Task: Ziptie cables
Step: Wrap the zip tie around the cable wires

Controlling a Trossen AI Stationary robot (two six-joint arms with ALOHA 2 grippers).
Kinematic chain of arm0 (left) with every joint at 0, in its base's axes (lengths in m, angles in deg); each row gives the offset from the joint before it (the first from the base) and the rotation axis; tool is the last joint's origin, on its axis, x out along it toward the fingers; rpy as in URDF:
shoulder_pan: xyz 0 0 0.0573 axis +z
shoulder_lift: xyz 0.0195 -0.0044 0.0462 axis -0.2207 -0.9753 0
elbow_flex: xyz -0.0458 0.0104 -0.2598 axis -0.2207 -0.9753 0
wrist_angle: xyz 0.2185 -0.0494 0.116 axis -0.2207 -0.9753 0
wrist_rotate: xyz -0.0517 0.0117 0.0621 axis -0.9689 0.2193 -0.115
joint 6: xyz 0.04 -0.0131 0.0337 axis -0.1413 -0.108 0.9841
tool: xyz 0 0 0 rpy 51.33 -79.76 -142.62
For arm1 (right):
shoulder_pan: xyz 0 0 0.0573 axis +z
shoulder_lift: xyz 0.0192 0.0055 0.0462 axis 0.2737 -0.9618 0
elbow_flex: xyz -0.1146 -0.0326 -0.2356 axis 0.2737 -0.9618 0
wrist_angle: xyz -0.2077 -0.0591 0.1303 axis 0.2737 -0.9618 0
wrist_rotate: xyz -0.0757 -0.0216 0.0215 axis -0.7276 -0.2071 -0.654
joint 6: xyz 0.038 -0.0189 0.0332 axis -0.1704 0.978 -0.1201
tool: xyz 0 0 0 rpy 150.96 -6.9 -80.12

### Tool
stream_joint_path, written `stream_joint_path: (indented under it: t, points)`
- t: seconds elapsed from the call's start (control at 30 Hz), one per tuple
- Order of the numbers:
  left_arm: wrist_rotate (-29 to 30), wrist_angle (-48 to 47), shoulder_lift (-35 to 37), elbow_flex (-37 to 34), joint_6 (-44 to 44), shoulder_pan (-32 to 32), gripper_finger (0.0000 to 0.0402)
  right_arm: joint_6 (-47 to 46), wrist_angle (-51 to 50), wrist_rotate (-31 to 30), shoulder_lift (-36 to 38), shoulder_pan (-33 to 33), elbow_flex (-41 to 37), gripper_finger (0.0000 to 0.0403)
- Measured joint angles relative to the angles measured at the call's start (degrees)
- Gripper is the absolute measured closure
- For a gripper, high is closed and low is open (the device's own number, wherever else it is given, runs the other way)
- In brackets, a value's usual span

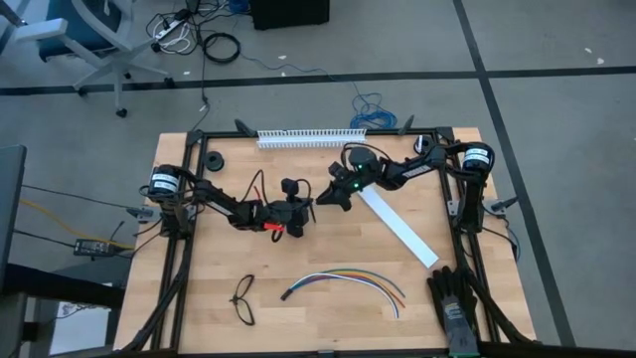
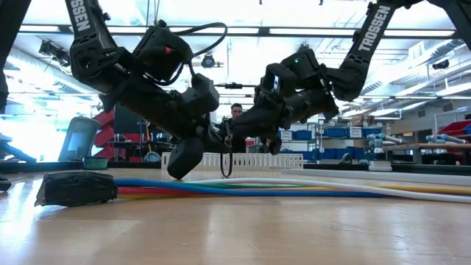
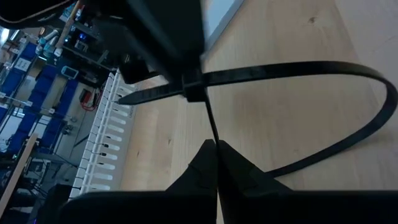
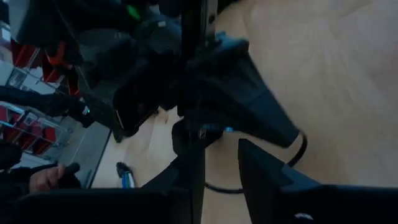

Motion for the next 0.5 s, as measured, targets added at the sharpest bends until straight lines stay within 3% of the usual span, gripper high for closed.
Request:
stream_joint_path:
  t: [0.2,0.5]
  points:
    - [-1.1,-0.1,0.0,0.0,0.1,0.1,0.0401,1.0,6.9,-2.1,0.0,0.4,0.0,0.0317]
    - [-1.6,0.4,0.0,-0.1,0.2,0.4,0.0401,2.5,5.4,-3.9,0.0,1.3,0.4,0.0317]
